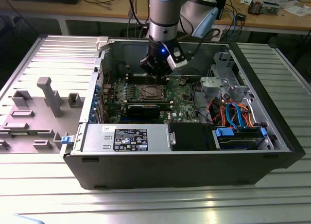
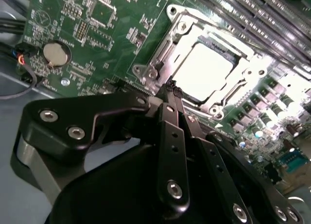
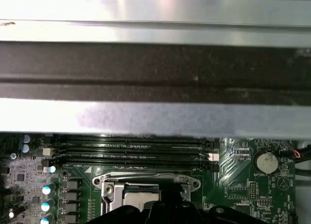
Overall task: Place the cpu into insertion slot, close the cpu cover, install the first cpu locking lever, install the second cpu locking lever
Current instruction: 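Install the second cpu locking lever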
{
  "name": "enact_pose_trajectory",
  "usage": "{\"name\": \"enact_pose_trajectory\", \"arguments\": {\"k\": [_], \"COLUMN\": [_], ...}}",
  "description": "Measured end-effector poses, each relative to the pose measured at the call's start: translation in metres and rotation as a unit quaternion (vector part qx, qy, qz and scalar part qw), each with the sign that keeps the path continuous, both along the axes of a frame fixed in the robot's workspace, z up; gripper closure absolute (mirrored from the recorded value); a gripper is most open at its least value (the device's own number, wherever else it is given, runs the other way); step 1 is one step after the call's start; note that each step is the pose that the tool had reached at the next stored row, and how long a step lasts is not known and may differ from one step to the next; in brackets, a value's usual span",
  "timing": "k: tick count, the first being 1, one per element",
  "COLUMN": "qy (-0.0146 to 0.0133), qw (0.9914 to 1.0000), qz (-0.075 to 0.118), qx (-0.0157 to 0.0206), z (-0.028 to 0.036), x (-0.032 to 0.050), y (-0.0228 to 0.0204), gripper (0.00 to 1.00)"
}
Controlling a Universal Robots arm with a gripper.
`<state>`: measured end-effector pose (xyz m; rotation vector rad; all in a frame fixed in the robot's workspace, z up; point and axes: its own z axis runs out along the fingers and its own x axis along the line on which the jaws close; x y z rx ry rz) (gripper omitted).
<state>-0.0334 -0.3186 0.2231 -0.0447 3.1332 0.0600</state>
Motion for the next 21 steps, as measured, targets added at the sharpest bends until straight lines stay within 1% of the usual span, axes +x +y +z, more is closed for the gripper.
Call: {"name": "enact_pose_trajectory", "arguments": {"k": [2, 5, 6, 7, 8, 9, 10, 12, 18, 21], "qy": [0.0, 0.0, 0.0, 0.0, 0.0001, 0.0, 0.0, 0.0, 0.0, 0.0], "qw": [1.0, 1.0, 1.0, 1.0, 0.99999, 0.99992, 0.99992, 0.99992, 0.99992, 0.99992], "qz": [0.0, 0.0, 0.0, 0.0, 0.0, 0.0, 0.0, 0.0, 0.0, 0.0], "qx": [0.0, -0.0004, -0.0013, -0.0024, -0.0047, -0.0127, -0.0127, -0.0126, -0.0127, -0.0127], "z": [0.0, -0.0001, -0.0002, -0.0003, 0.0031, 0.0149, 0.0149, 0.0148, 0.0149, 0.0148], "x": [0.0, 0.0, 0.0, 0.0, 0.0, 0.0, 0.0, 0.0, 0.0, 0.0], "y": [-0.0021, -0.0068, -0.0142, -0.0187, -0.0188, -0.0221, -0.0254, -0.0272, -0.0277, -0.0295], "gripper": [0.89, 0.89, 0.89, 0.89, 0.89, 0.89, 0.89, 0.89, 0.89, 0.89]}}
